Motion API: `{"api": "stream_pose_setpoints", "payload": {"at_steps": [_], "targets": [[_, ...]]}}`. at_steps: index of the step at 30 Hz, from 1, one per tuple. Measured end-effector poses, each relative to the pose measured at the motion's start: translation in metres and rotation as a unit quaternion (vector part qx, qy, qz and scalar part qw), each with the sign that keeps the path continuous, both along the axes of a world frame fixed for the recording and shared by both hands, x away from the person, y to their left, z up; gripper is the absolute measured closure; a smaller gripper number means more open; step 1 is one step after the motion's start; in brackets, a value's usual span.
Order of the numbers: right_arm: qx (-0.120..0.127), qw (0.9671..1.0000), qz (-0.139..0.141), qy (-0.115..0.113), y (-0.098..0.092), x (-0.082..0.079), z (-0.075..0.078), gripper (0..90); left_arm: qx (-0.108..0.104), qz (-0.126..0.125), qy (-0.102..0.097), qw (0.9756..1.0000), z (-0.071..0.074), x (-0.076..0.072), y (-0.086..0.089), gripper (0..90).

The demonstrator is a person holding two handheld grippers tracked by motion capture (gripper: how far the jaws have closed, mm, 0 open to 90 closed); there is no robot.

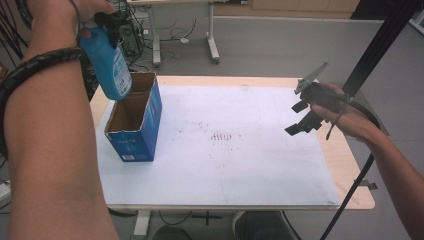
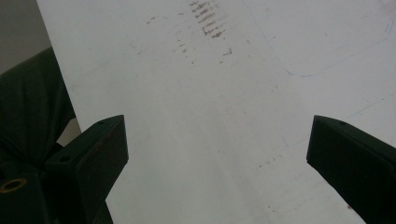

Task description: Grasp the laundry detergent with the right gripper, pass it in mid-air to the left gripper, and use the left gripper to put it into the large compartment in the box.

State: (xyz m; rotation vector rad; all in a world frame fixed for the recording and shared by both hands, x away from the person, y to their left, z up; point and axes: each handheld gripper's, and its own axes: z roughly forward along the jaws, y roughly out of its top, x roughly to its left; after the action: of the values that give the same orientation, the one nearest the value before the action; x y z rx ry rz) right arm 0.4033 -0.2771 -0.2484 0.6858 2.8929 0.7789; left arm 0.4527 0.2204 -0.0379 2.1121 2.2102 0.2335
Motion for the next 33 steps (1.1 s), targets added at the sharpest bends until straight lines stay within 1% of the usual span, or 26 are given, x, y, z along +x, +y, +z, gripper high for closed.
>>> {"api": "stream_pose_setpoints", "payload": {"at_steps": [7, 15, 20, 21, 26, 30, 33], "targets": [[-0.002, 1.0, 0.0, 0.002, 0.001, 0.001, -0.001, 5.4, -0.001, 0.001, -0.001, 1.0, -0.006, 0.002, 0.001, 35.8], [-0.004, 1.0, 0.002, 0.003, 0.002, 0.001, -0.002, 5.4, 0.0, -0.001, 0.003, 1.0, -0.015, 0.005, 0.002, 35.8], [-0.006, 1.0, 0.001, 0.006, 0.002, 0.002, -0.004, 5.5, -0.004, 0.0, 0.003, 1.0, -0.024, 0.007, 0.003, 35.8], [-0.007, 0.9999, -0.003, 0.008, 0.002, 0.001, -0.003, 5.5, -0.004, -0.002, 0.005, 1.0, -0.027, 0.007, 0.004, 35.8], [-0.009, 0.9999, -0.002, 0.005, 0.0, 0.001, -0.002, 5.5, -0.008, -0.003, 0.012, 0.9999, -0.038, 0.008, 0.006, 35.9], [-0.013, 0.9999, -0.002, 0.003, 0.0, 0.0, -0.002, 5.5, -0.009, -0.004, 0.015, 0.9998, -0.045, 0.008, 0.007, 35.9], [-0.013, 0.9999, -0.001, 0.0, 0.001, 0.0, -0.002, 5.5, -0.009, -0.004, 0.014, 0.9999, -0.048, 0.008, 0.009, 35.9]]}}
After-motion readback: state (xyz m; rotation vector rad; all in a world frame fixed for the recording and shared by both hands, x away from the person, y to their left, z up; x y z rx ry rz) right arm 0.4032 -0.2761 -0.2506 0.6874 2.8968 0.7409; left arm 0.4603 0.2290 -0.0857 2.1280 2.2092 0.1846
